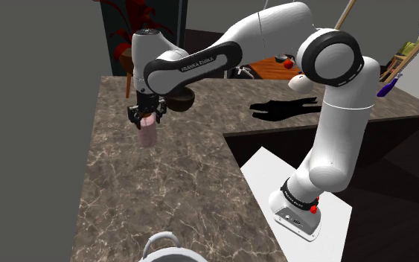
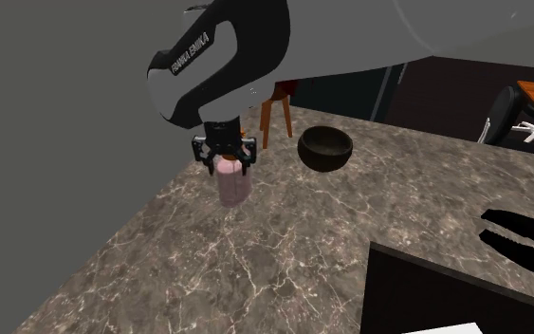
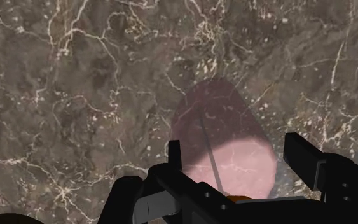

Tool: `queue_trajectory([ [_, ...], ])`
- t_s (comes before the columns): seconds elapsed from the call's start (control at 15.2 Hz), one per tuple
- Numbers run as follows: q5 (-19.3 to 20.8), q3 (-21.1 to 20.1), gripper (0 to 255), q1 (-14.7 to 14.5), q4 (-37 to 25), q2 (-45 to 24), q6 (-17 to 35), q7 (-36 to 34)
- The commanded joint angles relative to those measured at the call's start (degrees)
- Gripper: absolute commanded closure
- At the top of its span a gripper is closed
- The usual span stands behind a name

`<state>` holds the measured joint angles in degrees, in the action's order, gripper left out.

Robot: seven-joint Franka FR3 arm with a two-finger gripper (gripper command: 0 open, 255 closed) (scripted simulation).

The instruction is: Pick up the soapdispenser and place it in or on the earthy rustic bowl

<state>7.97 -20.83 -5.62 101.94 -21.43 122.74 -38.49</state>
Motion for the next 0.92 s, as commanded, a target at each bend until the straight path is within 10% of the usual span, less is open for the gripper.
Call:
queue_trajectory([
  [0.0,-0.34,-0.15,255,0.12,-0.56,0.74,-1.24,0.22],
  [0.86,-1.93,-0.79,255,0.42,-6.28,4.03,-10.02,1.18],
])
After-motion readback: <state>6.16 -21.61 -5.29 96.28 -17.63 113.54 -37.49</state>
